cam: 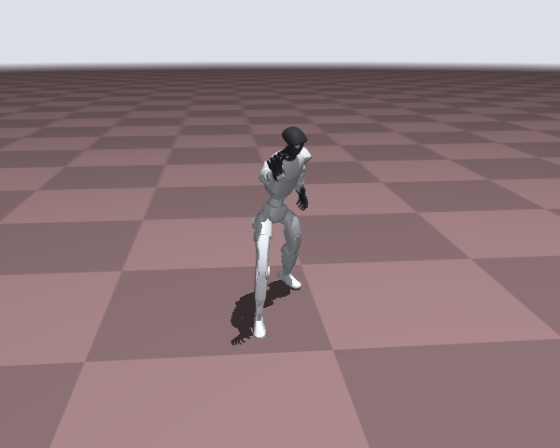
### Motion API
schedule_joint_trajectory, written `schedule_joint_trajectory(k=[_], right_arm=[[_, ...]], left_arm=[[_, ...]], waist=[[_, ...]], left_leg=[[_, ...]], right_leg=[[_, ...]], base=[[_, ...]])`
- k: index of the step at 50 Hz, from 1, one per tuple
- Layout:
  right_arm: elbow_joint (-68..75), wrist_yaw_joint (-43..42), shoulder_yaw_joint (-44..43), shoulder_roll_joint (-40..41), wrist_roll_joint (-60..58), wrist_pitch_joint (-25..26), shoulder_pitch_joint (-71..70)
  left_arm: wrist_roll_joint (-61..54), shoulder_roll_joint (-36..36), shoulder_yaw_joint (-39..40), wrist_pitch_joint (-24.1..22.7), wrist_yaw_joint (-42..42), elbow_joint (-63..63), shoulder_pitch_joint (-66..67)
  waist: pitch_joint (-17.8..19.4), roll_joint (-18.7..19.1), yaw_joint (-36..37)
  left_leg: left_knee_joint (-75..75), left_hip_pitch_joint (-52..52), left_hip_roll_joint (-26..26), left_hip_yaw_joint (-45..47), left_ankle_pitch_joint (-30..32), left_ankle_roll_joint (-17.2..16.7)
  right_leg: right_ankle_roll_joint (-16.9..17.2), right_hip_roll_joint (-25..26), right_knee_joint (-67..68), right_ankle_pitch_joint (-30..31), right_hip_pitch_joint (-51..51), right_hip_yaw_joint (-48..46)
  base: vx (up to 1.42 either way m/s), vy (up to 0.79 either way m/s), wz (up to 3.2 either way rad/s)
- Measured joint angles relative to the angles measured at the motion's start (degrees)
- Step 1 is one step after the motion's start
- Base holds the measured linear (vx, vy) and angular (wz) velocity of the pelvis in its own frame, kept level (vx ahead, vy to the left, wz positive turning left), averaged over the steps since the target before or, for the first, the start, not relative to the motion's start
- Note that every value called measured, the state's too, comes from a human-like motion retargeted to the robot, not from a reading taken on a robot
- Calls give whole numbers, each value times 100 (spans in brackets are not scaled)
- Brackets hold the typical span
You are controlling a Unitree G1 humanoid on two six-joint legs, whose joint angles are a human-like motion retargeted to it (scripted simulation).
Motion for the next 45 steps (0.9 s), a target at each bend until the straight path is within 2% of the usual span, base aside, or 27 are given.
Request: schedule_joint_trajectory(k=[1, 2, 3, 4, 5, 7, 10, 12, 13, 15, 17, 20, 22, 23, 24, 25, 26, 27, 28, 30, 32, 35, 38, 40, 42, 43, 45], right_arm=[[113, -133, -134, 52, -86, 57, 303], [92, 70, -365, 156, 372, -213, 672], [-197, 946, -791, 364, 1919, -1139, 1175], [-256, 1244, -1079, 400, 2473, -1519, 1500], [-201, 1252, -1298, 349, 2531, -1625, 1735], [-67, 1579, -1250, 368, 2445, -1455, 1859], [78, 1788, -1098, 179, 2212, -1338, 1834], [364, 1084, -763, -66, 980, -859, 1608], [206, 1485, -768, -32, 1610, -1135, 1612], [106, 1490, -810, -183, 1827, -1315, 1634], [302, 287, -492, -445, -119, -395, 1518], [-105, 348, -354, -467, -385, -304, 1779], [-448, 725, -496, -353, -101, -536, 2245], [-764, 1478, -775, -157, 881, -1061, 2659], [-932, 1842, -971, 15, 1201, -1250, 3006], [-1026, 2011, -1126, 177, 1190, -1272, 3321], [-953, 1666, -1080, 309, 237, -818, 3502], [-1017, 1547, -1135, 528, -6, -702, 3774], [-1356, 1883, -1391, 918, 1176, -1265, 4225], [-1638, 1998, -1875, 1222, 1433, -1504, 5218], [-1691, 2133, -1855, 1376, 1167, -1348, 6008], [-1590, 2344, -2293, 1830, 863, -1151, 7646], [-1646, 2664, -2720, 2825, 805, -1010, 9559], [-1694, 2609, -2828, 3438, 610, -1068, 10793], [-1768, 2690, -2968, 3672, 409, -1170, 11841], [-1779, 2798, -3142, 3711, 387, -1211, 12340], [-1679, 3077, -3668, 3831, 608, -1235, 13325]], left_arm=[[149, 14, -54, -127, 248, -40, -7], [255, 29, -125, -225, 392, -67, -5], [277, 48, -228, -263, 325, -67, 15], [305, 120, -222, -284, 196, -78, 131], [337, 218, -161, -295, 36, -96, 294], [-381, 305, 94, -245, -379, 97, 293], [-1049, 482, 415, -142, -806, 377, 400], [-900, 661, 522, -241, -563, 519, 433], [-873, 670, 479, -226, -568, 560, 432], [-640, 756, 501, -227, -491, 527, 559], [-437, 785, 694, -267, -227, 471, 616], [-455, 545, 794, -182, -191, 455, 503], [-446, 283, 832, -89, -81, 573, 217], [-502, 111, 812, -13, -92, 662, 9], [-548, -32, 808, 38, -27, 733, -203], [-591, -162, 812, 76, 77, 795, -417], [-687, -268, 770, 80, 352, 878, -752], [-792, -386, 668, 76, 597, 946, -1081], [-915, -531, 447, 57, 781, 984, -1395], [-645, -666, -105, 130, 1136, 998, -2027], [-392, -842, -556, 220, 1779, 1099, -3121], [-223, -1303, -413, 409, 2095, 1180, -4821], [-1086, -1609, -117, 361, 1791, 999, -6098], [-1775, -1546, -453, 145, 1636, 723, -6482], [-2077, -1261, -702, -14, 1543, 403, -6788], [-2181, -1106, -735, -78, 1463, 216, -6925], [-2414, -832, -708, -242, 1278, -198, -7179]], waist=[[-27, -19, 35], [-50, -25, 56], [-65, -5, 51], [-60, -68, 10], [-45, -173, -50], [-201, -114, 66], [-244, -124, 32], [-190, -232, 12], [-147, -221, -27], [32, -359, -93], [78, -473, -73], [127, -396, -115], [232, -348, -132], [325, -330, -173], [430, -347, -214], [540, -383, -256], [572, -361, -222], [626, -320, -239], [726, -240, -361], [1073, -216, -751], [1140, 16, -714], [1126, 149, -751], [736, 89, -966], [505, -234, -1648], [112, -438, -2178], [-116, -482, -2360], [-612, -471, -2452]], left_leg=[[-165, 60, -67, 55, 49, 51], [-342, 136, -123, 101, 100, 92], [-544, 244, -157, 132, 151, 112], [-486, 281, -238, 64, 61, 212], [-299, 283, -341, -55, -102, 351], [-1049, 512, -239, 54, 240, 63], [-1256, 593, -215, -55, 292, -2], [-1180, 562, -305, -168, 278, 27], [-1146, 547, -338, -203, 272, 30], [-989, 666, -514, -293, 175, 9], [-929, 630, -629, -288, 192, 54], [-849, 524, -654, -208, 158, 66], [-771, 498, -616, -76, 30, 51], [-689, 499, -601, -3, -84, 38], [-524, 473, -581, 60, -230, 36], [-318, 433, -556, 117, -392, 40], [242, 87, -427, 178, -598, 105], [899, -288, -281, 181, -824, 146], [1753, -719, -101, 66, -1091, 138], [3156, -1243, 38, -414, -1476, 179], [4039, -1683, 320, -550, -1875, 362], [4155, -1298, 494, -502, -2344, 454], [3322, -478, 486, -96, -1620, 422], [2187, 391, 77, -68, -341, 341], [1219, 808, -326, 168, 1506, 232], [793, 883, -558, 320, 2367, 145], [76, 829, -1133, 242, 3196, -157]], right_leg=[[23, 14, -229, 121, 83, -16], [43, 33, -450, 236, 173, -38], [57, 61, -652, 338, 279, -73], [59, -109, -514, 257, 347, -103], [57, -377, -207, 84, 396, -130], [84, -37, -952, 513, 549, -209], [97, -102, -1090, 624, 737, -373], [144, -199, -1184, 677, 858, -400], [171, -209, -1283, 724, 929, -419], [262, -542, -844, 479, 987, -400], [390, -559, -1015, 527, 1027, -349], [533, -383, -1297, 513, 985, -229], [526, -202, -1226, 340, 770, 49], [508, -123, -1109, 233, 635, 238], [450, -34, -951, 130, 485, 449], [374, 62, -773, 29, 328, 670], [179, 364, -846, 151, 107, 950], [7, 606, -778, 203, -119, 1187], [-122, 727, -431, 116, -352, 1336], [-296, 373, 925, -534, -646, 1363], [-464, 447, 1691, -608, -1230, 1538], [-422, 275, 2855, -1137, -1590, 1723], [-355, 406, 2838, -1286, -1239, 1625], [-123, 182, 2373, -1310, -321, 1408], [115, 347, 1076, -667, 582, 1331], [231, 485, 208, -150, 1035, 1327], [533, 876, -1749, 1199, 1885, 1335]], base=[[-16, 21, 10], [-13, 19, 9], [-8, 17, 34], [-2, 15, 69], [-4, 14, 52], [-10, 12, 5], [-4, 10, 36], [-2, 8, 36], [1, 6, 30], [5, 4, 28], [0, 0, 0], [-4, 3, -35], [-6, 0, -69], [-6, -1, -78], [-6, -3, -80], [-11, -6, -103], [-13, -8, -115], [-13, -9, -102], [-3, -9, -25], [8, -9, 58], [9, -8, -4], [37, -17, -3], [59, -23, -36], [73, -22, 25], [62, -18, -26], [51, -16, -83], [37, -19, -153]])
